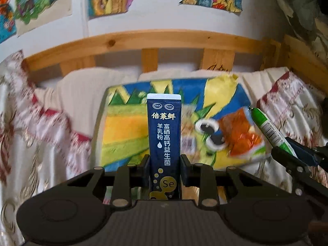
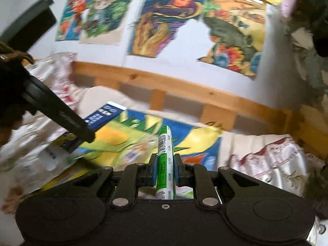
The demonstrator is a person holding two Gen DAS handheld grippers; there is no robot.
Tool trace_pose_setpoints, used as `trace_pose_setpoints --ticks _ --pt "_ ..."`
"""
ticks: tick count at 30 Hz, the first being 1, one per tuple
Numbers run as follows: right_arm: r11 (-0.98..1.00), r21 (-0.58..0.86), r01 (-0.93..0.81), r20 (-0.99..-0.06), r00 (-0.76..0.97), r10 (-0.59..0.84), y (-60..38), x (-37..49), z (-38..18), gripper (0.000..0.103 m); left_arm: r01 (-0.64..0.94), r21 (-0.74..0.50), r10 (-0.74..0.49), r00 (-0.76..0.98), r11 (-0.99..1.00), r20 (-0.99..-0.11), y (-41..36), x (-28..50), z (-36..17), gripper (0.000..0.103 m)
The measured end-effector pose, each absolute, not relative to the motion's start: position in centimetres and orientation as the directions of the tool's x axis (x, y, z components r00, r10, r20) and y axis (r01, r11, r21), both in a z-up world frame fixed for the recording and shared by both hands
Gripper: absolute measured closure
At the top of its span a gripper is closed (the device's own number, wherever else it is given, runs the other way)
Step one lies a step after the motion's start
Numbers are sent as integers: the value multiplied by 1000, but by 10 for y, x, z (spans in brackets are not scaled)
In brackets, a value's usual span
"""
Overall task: Organize snacks
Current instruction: 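Lift the blue milk stick with the left tool while the right tool lifts the green stick, then carry the blue stick over the tray with the left tool while the right tool carries the green stick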
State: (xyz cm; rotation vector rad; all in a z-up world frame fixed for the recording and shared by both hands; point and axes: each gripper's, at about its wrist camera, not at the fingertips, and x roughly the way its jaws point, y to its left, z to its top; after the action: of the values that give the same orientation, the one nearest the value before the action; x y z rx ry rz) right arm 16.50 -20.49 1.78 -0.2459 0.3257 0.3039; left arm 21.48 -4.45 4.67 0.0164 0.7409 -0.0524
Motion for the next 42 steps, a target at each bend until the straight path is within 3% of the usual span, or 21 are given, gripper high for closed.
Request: trace_pose_setpoints --ticks 11,21,42 --pt "972 -97 -216 -297 938 179 -250 243 9 87 54 -43 -69 727 998 -683 -89 293 52 71" --pt "979 35 -199 -346 917 199 -263 284 -10 86 76 -38 -81 690 996 -720 -119 333 19 71" --pt "978 110 -179 -453 866 210 -266 298 -36 86 75 -51 -87 633 996 -769 -131 349 -27 71"
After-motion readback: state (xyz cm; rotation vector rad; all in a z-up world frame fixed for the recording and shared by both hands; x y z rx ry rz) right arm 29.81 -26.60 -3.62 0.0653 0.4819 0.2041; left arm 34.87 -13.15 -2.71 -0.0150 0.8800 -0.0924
